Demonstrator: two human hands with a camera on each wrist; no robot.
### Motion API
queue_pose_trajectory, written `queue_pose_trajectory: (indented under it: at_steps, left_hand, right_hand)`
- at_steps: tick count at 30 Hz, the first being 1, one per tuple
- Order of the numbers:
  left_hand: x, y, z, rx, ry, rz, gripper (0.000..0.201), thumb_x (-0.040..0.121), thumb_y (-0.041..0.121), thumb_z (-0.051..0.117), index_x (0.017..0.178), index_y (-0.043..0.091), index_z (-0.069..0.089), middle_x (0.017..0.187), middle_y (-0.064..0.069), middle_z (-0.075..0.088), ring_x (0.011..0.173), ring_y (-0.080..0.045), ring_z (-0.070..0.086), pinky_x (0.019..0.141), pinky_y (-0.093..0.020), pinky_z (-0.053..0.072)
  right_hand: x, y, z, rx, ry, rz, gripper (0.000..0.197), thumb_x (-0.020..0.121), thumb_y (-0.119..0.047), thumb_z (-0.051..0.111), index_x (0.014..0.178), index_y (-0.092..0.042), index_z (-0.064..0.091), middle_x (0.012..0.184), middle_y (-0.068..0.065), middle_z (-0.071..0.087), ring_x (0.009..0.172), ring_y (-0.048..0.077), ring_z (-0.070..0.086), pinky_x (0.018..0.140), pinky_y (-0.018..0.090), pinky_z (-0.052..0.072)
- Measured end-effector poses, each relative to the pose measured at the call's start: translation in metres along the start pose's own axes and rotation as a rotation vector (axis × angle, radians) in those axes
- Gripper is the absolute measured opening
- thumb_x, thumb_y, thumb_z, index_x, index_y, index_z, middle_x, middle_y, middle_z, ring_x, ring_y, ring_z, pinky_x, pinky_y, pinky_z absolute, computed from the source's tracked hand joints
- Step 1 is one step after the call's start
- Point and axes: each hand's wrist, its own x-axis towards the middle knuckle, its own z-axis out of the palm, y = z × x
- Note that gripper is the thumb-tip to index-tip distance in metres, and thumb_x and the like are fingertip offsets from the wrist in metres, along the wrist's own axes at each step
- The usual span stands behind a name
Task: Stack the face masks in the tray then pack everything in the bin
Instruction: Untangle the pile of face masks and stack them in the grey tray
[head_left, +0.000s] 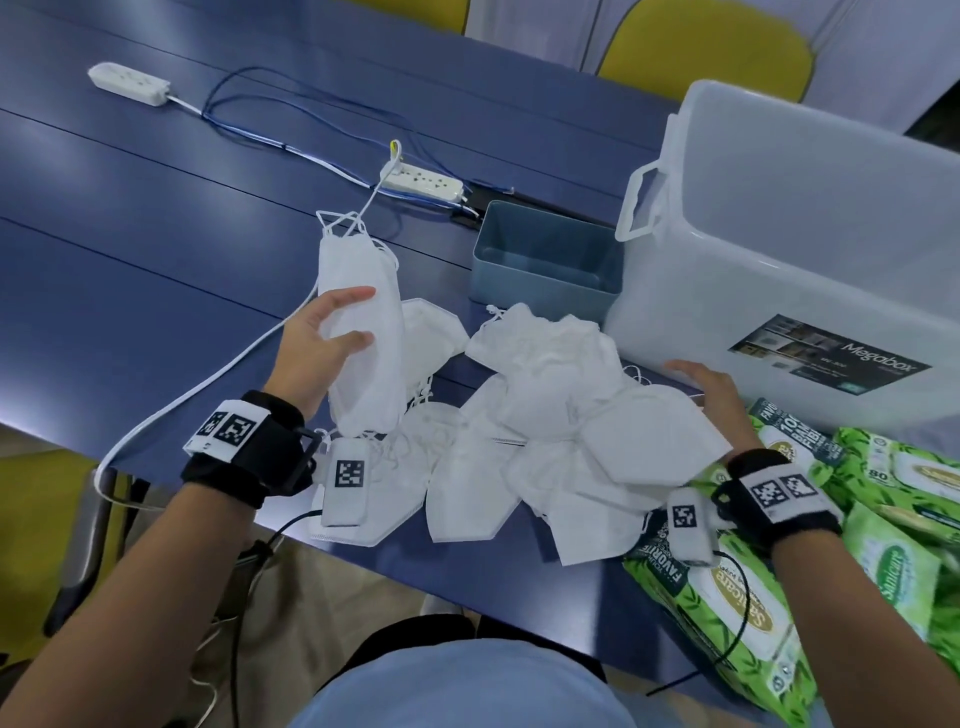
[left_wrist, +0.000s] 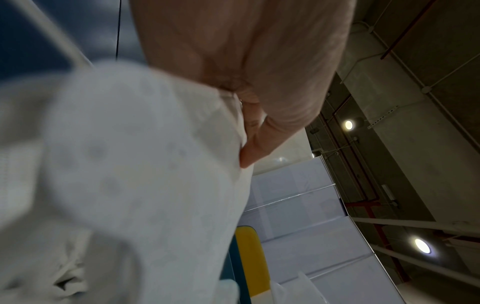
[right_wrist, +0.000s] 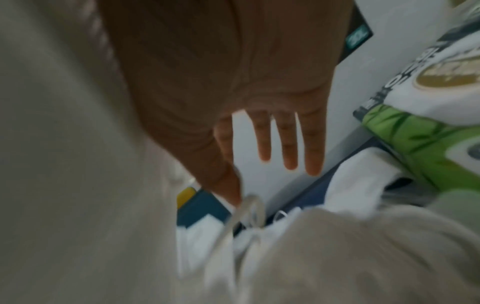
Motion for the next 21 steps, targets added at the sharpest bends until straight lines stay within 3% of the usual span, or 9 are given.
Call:
queue_pose_trajectory:
  at_steps: [2,4,5,8,11,14,16,18,21]
  left_hand:
    - [0.001,0.0,-0.003,0.002,0.002,-0.004,0.048,0.081,-0.005,0.06,0.1,0.039,0.069,0.125,0.001,0.06,0.119,-0.025,0.053,0.104,-0.045,0.043]
    - [0.002,0.0,-0.005,-0.005,0.006,-0.009,0.049,0.081,-0.005,0.06,0.098,0.039,0.07,0.124,0.001,0.06,0.118,-0.026,0.054,0.103,-0.046,0.043]
    - [0.003,0.001,-0.006,-0.008,0.007,-0.01,0.049,0.081,-0.005,0.06,0.098,0.039,0.07,0.124,0.001,0.061,0.118,-0.026,0.054,0.103,-0.046,0.043]
    - [0.003,0.0,-0.007,-0.008,0.011,-0.014,0.048,0.08,-0.005,0.061,0.098,0.039,0.07,0.121,0.004,0.062,0.12,-0.025,0.053,0.104,-0.047,0.043]
    - [0.003,0.0,-0.008,-0.003,0.015,-0.012,0.047,0.08,-0.004,0.061,0.099,0.038,0.07,0.12,0.007,0.062,0.121,-0.023,0.053,0.105,-0.047,0.042]
    - [0.002,0.0,-0.01,-0.004,0.031,-0.014,0.047,0.081,-0.005,0.061,0.099,0.037,0.07,0.12,0.008,0.062,0.121,-0.022,0.053,0.105,-0.046,0.042]
    - [0.001,0.0,-0.011,-0.009,0.039,-0.018,0.047,0.081,-0.006,0.06,0.099,0.037,0.07,0.122,0.004,0.062,0.121,-0.023,0.053,0.105,-0.046,0.042]
    - [-0.001,0.0,-0.013,-0.013,0.051,-0.023,0.047,0.081,-0.006,0.06,0.099,0.036,0.07,0.122,0.003,0.062,0.12,-0.024,0.054,0.103,-0.045,0.043]
    - [-0.005,0.0,-0.017,-0.016,0.079,-0.03,0.047,0.081,-0.007,0.059,0.1,0.035,0.069,0.121,0.003,0.062,0.118,-0.024,0.055,0.101,-0.042,0.046]
  right_hand:
    - [-0.006,-0.004,-0.008,0.088,-0.082,0.025,0.047,0.08,-0.002,0.07,0.115,-0.029,0.056,0.125,0.009,0.053,0.113,0.031,0.052,0.091,0.033,0.042]
    - [-0.012,-0.02,-0.017,0.279,-0.102,-0.067,0.064,0.077,0.019,0.058,0.106,-0.038,0.062,0.122,-0.004,0.059,0.116,0.025,0.052,0.093,0.033,0.045]
    - [-0.014,-0.032,-0.022,0.44,-0.096,-0.116,0.069,0.075,0.022,0.054,0.103,-0.04,0.065,0.121,-0.007,0.061,0.116,0.023,0.053,0.091,0.032,0.047]
    - [-0.016,-0.074,-0.022,0.716,-0.082,-0.189,0.047,0.071,0.004,0.054,0.1,-0.03,0.068,0.115,-0.002,0.064,0.107,0.019,0.058,0.084,0.028,0.048]
    - [-0.017,-0.102,0.012,0.356,-0.088,-0.253,0.035,0.074,-0.004,0.064,0.1,-0.027,0.063,0.106,-0.009,0.063,0.097,0.014,0.059,0.089,0.022,0.045]
    - [-0.019,-0.105,0.069,-0.115,-0.288,-0.368,0.038,0.074,-0.013,0.075,0.109,-0.024,0.063,0.114,0.0,0.057,0.107,0.021,0.053,0.098,0.022,0.037]
    - [-0.023,-0.102,0.106,-0.376,-0.487,-0.414,0.053,0.074,-0.027,0.076,0.123,-0.022,0.058,0.132,0.006,0.047,0.125,0.025,0.042,0.108,0.036,0.032]
    - [-0.028,-0.101,0.135,-0.633,-0.645,-0.474,0.081,0.072,-0.038,0.076,0.142,-0.025,0.038,0.154,0.008,0.022,0.143,0.024,0.016,0.117,0.04,0.016]
    - [-0.038,-0.11,0.164,-0.85,-0.725,-0.621,0.117,0.063,-0.05,0.08,0.151,-0.031,0.005,0.16,0.002,-0.013,0.146,0.027,-0.016,0.116,0.054,-0.006]
